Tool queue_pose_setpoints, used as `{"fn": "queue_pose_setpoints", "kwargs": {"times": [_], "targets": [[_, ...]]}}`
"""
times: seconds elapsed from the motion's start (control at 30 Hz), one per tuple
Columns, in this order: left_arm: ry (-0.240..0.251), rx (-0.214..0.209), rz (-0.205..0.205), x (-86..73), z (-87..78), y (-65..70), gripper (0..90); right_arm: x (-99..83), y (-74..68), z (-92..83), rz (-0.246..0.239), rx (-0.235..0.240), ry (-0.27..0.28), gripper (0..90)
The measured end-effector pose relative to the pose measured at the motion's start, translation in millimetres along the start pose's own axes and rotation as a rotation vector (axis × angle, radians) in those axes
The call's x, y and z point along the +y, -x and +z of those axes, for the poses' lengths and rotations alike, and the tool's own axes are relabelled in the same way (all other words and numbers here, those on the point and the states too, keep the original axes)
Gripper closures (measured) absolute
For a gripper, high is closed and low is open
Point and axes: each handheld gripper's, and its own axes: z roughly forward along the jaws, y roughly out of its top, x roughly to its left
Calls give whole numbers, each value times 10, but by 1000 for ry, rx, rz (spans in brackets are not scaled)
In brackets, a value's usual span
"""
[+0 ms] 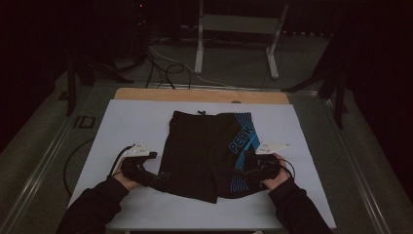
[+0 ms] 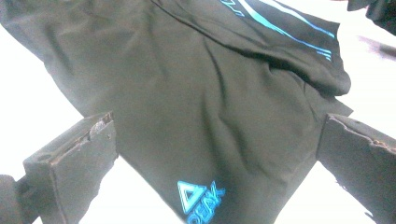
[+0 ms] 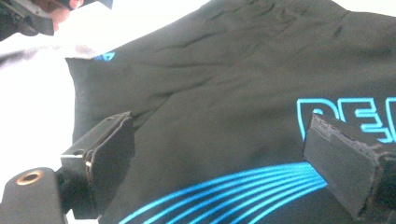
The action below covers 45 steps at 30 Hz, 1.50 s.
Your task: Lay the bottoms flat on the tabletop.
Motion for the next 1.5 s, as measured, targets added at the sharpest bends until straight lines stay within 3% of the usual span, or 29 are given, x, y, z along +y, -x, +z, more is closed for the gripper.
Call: {"fn": "queue_pose_setpoints", "kwargs": {"times": [0.13, 0.4, 0.6, 0.8, 0.97, 1.17, 1.5], "targets": [[0, 0, 10, -70, -68, 23, 0, -93, -27, -41, -18, 11, 9, 96], [-9, 0, 19, -227, -212, 47, 0, -246, -29, -155, 14, 15, -6, 96], [-22, 22, 1, -358, -320, 82, 0, -372, -73, -296, -7, -26, -17, 97], [-32, 51, 9, -464, -415, 145, 0, -507, -105, -442, -7, -41, -11, 97], [-40, 57, 7, -535, -424, 152, 0, -634, -71, -529, 6, -80, -30, 98], [-21, 54, 5, -535, -404, 151, 0, -694, 28, -512, 32, -125, -38, 100], [-17, 42, -3, -529, -374, 157, 0, -692, 62, -503, 49, -114, -12, 101]]}}
